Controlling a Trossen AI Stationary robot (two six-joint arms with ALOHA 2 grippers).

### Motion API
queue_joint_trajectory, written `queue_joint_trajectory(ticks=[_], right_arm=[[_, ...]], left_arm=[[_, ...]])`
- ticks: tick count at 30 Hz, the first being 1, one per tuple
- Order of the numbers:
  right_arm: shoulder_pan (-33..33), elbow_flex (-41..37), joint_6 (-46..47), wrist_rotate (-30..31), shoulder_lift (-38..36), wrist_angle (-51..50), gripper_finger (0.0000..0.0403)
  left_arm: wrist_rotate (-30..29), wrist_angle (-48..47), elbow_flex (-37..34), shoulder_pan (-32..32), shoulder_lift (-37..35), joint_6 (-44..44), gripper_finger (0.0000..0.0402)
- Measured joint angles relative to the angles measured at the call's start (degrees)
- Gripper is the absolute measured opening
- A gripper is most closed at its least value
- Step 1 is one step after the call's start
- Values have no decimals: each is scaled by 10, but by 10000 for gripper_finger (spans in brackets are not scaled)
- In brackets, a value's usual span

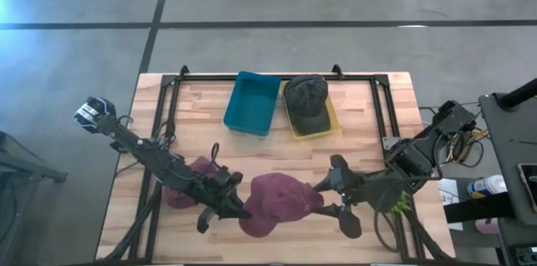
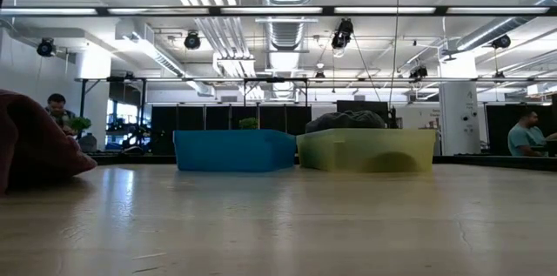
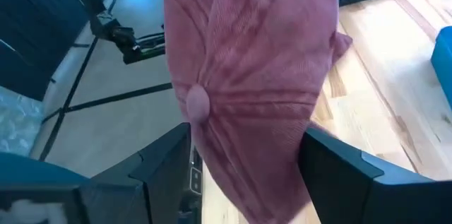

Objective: Pick & Place hat
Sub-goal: Put the right pink cap into the blue bin

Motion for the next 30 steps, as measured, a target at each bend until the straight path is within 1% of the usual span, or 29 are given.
queue_joint_trajectory(ticks=[7, 10, 19, 24, 26, 27, 30], right_arm=[[-2, 0, -1, -30, 1, 28, 244], [-5, 0, -1, -32, 7, 28, 242], [-13, 0, -14, -29, 15, 27, 218], [-21, 0, -29, -11, 11, 21, 183], [-22, 0, -32, 5, 6, 8, 171], [-23, 0, -32, 11, 2, -5, 169], [-24, 0, -31, 49, -14, -62, 172]], left_arm=[[38, 1, 7, 25, 17, -15, 5], [55, 4, 16, 33, 26, -16, 5], [97, 7, 48, 49, 40, -11, 5], [102, 5, 56, 49, 41, -10, 7], [99, -15, 59, 49, 41, -10, 6], [93, -40, 62, 49, 40, -10, 5], [73, -169, 76, 49, 40, -11, 5]])
